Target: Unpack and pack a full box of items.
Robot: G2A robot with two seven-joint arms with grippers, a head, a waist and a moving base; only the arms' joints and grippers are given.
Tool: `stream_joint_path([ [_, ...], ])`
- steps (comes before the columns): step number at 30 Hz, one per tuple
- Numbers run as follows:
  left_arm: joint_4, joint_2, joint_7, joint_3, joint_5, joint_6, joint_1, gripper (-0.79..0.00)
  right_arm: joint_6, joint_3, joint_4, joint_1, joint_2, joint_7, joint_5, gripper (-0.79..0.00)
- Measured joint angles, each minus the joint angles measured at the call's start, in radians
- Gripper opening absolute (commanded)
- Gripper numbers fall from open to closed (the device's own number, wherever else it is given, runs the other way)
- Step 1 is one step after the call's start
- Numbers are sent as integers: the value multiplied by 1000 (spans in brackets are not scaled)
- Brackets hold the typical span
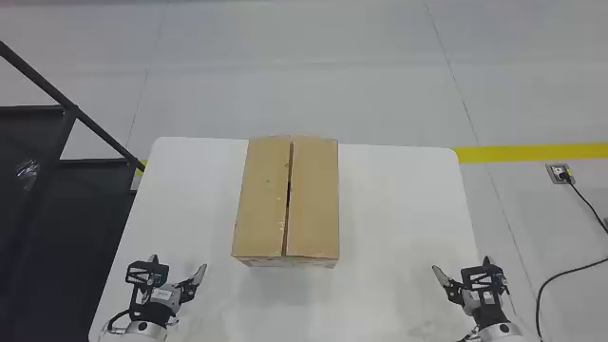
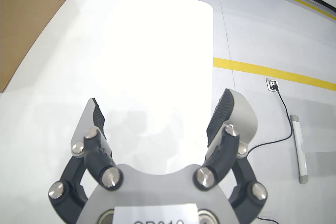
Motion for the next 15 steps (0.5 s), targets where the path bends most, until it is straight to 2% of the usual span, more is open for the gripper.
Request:
stream_joint_path([
  [12, 0, 0, 0, 0, 0, 0, 0, 0, 0, 0, 0, 0, 0, 0, 0, 0],
  [15, 5, -1, 25, -2, -12, -14, -13, 0, -9, -12, -32, 4, 1, -24, -51, 0],
])
